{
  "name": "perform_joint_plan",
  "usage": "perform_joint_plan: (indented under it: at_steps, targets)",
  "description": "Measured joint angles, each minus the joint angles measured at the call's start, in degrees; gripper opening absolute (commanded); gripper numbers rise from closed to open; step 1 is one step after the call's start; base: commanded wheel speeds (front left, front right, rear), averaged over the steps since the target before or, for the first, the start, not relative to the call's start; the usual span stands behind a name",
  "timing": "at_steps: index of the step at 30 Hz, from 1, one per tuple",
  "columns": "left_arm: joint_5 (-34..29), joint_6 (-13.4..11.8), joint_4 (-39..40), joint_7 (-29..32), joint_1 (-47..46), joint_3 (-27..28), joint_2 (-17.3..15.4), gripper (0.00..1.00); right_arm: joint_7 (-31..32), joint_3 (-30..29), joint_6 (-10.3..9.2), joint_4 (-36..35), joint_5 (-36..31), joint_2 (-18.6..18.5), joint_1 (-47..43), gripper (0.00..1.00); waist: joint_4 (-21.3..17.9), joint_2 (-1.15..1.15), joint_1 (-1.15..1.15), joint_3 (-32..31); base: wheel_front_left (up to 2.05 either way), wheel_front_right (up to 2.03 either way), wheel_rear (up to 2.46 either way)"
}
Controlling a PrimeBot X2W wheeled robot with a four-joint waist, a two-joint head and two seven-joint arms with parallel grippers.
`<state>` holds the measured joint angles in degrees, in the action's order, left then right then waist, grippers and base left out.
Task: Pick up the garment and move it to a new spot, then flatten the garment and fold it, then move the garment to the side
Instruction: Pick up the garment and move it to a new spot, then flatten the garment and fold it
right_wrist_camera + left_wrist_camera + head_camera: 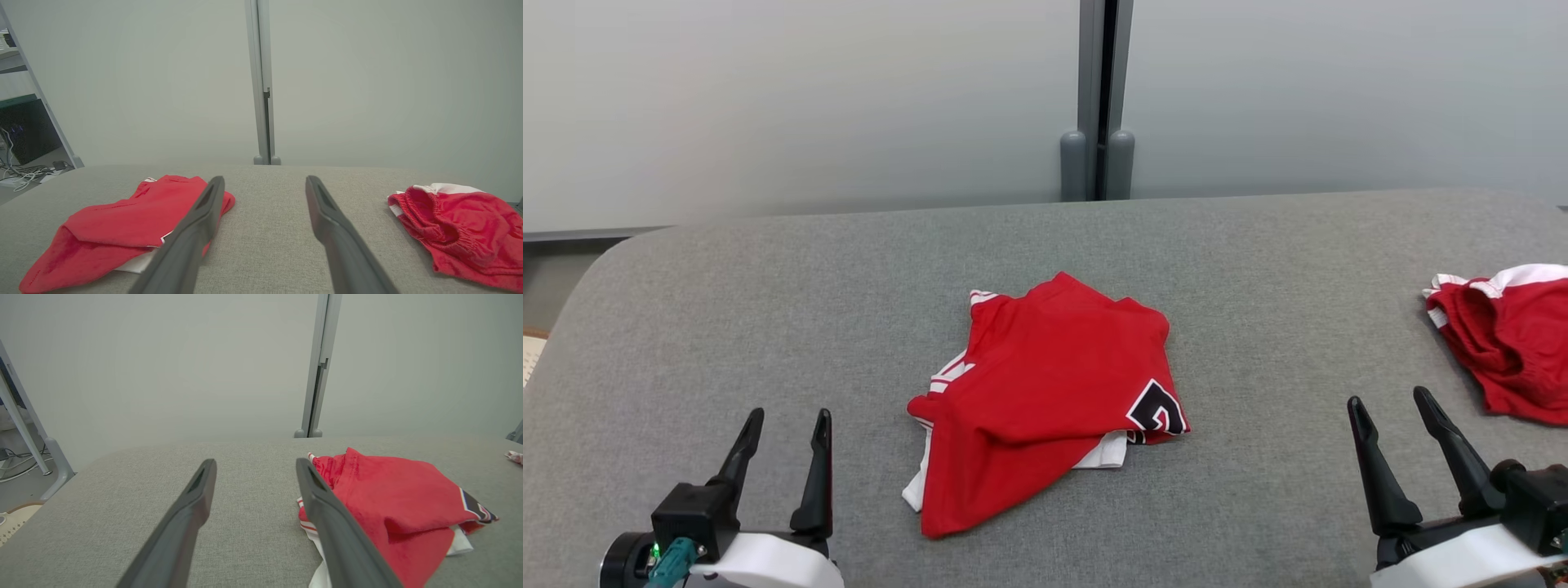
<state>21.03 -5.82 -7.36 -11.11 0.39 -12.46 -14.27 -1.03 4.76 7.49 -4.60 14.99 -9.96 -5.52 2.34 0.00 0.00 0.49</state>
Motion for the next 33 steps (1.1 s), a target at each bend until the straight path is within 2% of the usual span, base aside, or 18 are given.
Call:
perform_joint_plan:
  at_steps: [22, 27, 33]
  targets:
    - [0.0, -1.3, 0.8, 0.8, 0.5, -1.3, -0.5, 1.0, 1.5, 0.3, 0.0, -1.5, 0.1, -0.2, -0.6, 1.0, -0.2, 0.0, 0.0, -0.8, 0.0, 0.0, 0.0]
    - [-0.4, -1.3, 1.6, 0.8, -1.4, -1.9, -0.5, 1.0, 2.4, 5.1, 0.0, -0.6, 0.5, -0.9, 0.8, 1.0, 1.0, 0.0, 0.0, 0.5, 0.0, 0.0, 0.0]
    - [-1.0, -0.4, 2.0, 0.0, -7.1, -3.7, 1.3, 1.0, 3.2, 14.1, 0.0, 3.7, 2.1, -2.0, 6.4, 1.0, 4.2, 0.0, 0.0, 4.3, 0.0, 0.0, 0.0]
